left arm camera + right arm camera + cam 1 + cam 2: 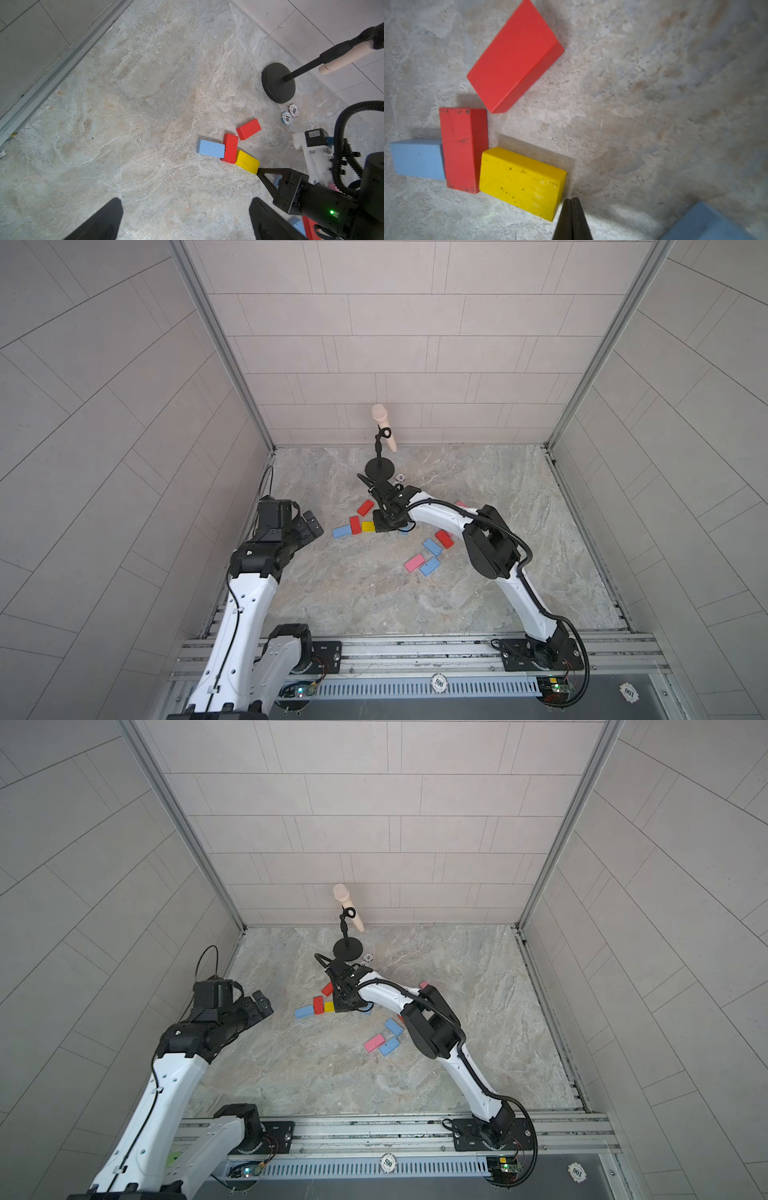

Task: Assemble the letter t with building blocks
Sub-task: Adjust the building block at the center of the board.

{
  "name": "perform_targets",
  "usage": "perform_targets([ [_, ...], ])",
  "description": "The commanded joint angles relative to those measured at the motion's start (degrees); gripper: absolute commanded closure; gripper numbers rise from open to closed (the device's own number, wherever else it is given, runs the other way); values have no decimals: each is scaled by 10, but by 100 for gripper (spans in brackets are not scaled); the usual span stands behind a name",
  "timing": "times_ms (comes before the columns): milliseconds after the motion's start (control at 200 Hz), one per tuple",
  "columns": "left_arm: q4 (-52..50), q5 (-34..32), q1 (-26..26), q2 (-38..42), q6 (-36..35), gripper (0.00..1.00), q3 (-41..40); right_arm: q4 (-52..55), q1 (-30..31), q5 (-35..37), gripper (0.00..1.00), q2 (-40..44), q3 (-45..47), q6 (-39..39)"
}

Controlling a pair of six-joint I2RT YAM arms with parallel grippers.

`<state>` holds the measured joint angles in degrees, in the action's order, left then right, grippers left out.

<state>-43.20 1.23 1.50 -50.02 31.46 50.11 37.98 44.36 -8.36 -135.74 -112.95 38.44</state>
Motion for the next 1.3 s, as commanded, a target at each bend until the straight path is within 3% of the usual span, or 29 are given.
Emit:
perform_targets([
  [0, -3, -6, 3, 2, -6, 0, 3, 15, 4, 10, 100, -17, -19, 9],
  [1297, 9, 9, 3, 2, -1, 0, -12, 34, 5, -1, 100, -48, -75, 6],
])
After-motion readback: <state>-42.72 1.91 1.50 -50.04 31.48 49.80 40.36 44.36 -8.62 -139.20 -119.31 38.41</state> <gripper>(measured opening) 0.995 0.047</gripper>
